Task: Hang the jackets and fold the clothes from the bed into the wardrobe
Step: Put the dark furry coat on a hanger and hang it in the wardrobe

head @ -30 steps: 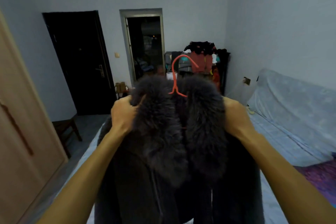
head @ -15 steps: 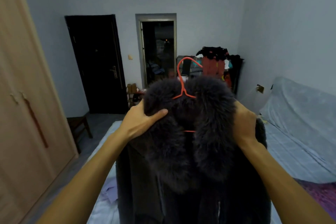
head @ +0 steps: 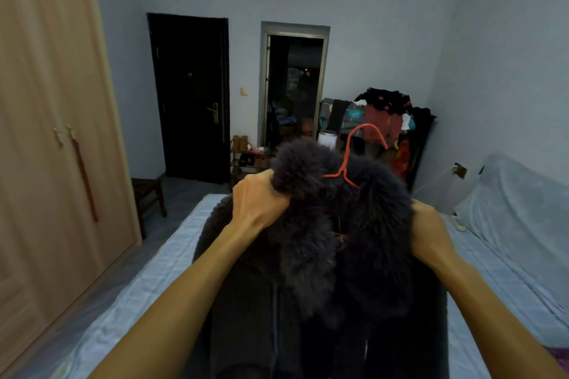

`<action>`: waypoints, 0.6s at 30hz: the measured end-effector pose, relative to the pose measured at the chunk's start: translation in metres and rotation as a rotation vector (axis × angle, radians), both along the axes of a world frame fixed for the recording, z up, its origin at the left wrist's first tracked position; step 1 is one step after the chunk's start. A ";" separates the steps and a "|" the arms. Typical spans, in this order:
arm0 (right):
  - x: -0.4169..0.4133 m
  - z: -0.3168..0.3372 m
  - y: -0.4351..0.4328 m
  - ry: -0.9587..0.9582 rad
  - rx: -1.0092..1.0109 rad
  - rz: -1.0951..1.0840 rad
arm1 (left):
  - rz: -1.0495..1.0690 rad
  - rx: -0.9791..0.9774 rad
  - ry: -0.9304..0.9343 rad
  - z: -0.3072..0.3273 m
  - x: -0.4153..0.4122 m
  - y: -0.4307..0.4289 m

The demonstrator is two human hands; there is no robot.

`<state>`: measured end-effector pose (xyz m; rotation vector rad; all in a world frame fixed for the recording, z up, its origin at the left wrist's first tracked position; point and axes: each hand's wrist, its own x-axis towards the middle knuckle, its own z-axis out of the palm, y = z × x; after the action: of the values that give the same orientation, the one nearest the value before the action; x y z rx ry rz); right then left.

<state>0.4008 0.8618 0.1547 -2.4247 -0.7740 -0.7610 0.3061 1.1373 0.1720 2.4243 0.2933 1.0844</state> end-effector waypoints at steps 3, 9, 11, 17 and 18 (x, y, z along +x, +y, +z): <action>-0.007 0.002 0.009 0.051 -0.005 -0.011 | 0.012 -0.035 0.003 0.001 -0.009 0.009; -0.036 0.016 0.042 -0.034 0.401 0.013 | 0.084 -0.148 -0.029 0.008 -0.034 0.035; -0.051 0.022 0.058 -0.124 0.469 0.030 | 0.097 -0.179 -0.035 0.008 -0.041 0.046; -0.091 0.030 0.124 -0.284 0.424 0.258 | 0.164 -0.234 -0.048 0.010 -0.070 0.070; -0.098 0.029 0.134 -0.293 0.405 0.295 | 0.182 -0.244 -0.053 0.011 -0.076 0.072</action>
<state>0.3029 0.9962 0.1833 -1.8151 -0.9555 -1.0497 0.2296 1.2096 0.1834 2.1815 0.6018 1.1166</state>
